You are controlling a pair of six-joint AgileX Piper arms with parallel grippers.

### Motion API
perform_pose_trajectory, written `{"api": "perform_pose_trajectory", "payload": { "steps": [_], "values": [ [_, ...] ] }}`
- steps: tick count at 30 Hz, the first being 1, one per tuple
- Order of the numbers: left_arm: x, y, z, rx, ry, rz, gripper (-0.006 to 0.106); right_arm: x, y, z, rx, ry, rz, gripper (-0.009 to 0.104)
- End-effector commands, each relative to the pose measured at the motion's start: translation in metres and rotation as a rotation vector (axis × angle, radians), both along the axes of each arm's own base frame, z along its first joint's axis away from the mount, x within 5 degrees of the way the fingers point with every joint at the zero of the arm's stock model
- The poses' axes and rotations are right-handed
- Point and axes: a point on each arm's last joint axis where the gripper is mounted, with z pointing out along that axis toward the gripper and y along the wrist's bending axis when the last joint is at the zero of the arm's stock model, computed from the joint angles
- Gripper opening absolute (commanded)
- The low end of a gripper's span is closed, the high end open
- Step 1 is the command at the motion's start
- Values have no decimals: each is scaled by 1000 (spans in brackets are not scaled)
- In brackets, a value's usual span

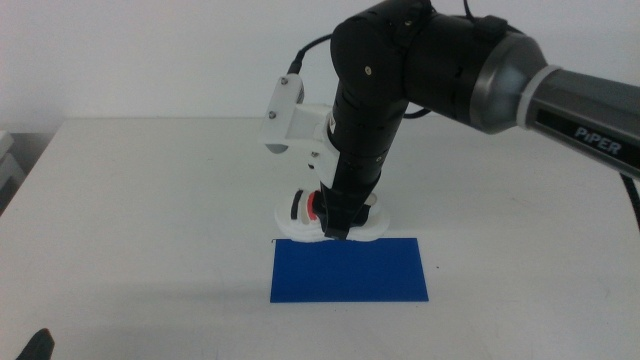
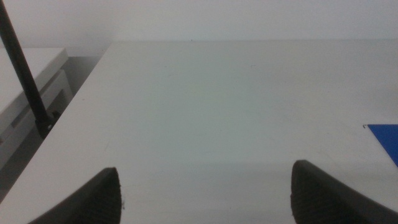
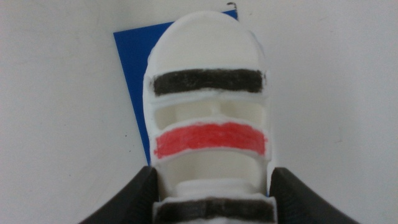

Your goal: Use one arm to grab the shoe from the table and place it on the mat.

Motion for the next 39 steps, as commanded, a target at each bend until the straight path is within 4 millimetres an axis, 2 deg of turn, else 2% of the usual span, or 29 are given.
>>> {"api": "perform_pose_trajectory", "payload": {
  "steps": [1, 11, 24, 30, 31, 34, 39],
  "values": [
    [1, 0, 6, -10, -86, 4, 94, 2, -6, 25, 63, -68, 12, -4],
    [1, 0, 6, -10, -86, 4, 94, 27, -12, -11, 21, -13, 29, -4],
    [1, 0, 6, -10, -86, 4, 94, 40, -3, -61, -3, 95, 37, -4],
    [1, 0, 6, -10, -86, 4, 94, 41, -3, -66, -14, 102, 38, -4],
    [1, 0, 6, -10, -86, 4, 94, 41, -2, -66, -9, 101, 48, 12],
    [1, 0, 6, -10, -86, 4, 94, 40, 0, -63, 16, 98, 58, 31],
    [1, 0, 6, -10, -86, 4, 94, 38, -1, -38, 84, 27, 50, 80]
  ]
}}
